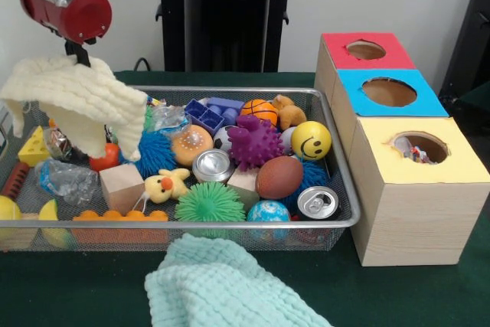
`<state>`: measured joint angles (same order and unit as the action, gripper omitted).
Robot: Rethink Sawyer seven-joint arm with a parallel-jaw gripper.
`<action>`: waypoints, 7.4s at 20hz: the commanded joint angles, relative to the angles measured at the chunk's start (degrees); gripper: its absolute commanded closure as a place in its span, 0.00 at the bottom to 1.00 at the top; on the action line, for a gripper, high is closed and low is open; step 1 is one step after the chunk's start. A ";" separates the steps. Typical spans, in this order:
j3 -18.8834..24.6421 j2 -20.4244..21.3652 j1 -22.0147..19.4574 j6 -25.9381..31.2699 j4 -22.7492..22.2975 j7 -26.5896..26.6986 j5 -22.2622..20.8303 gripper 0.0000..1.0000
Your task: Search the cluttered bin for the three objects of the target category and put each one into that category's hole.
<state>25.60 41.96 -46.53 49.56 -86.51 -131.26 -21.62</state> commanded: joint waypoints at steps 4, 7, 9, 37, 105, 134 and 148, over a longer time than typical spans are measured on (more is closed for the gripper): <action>5.87 -4.94 -4.10 0.86 -1.21 21.34 -5.62 1.00; 6.04 -4.49 -4.89 -1.39 -3.51 20.68 -7.19 1.00; 6.33 -4.86 -5.73 -2.37 -4.16 20.96 -8.16 1.00; 9.29 -5.40 -7.69 -3.89 -7.86 16.03 -12.33 1.00; 9.46 7.77 -6.83 10.74 -7.59 16.45 -3.90 1.00; 4.02 17.06 -1.85 15.05 -12.82 12.16 3.52 1.00; 3.17 13.03 -2.02 9.83 -12.37 14.18 2.25 1.00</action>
<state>30.58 58.71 -48.40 60.12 -94.36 -120.11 -18.51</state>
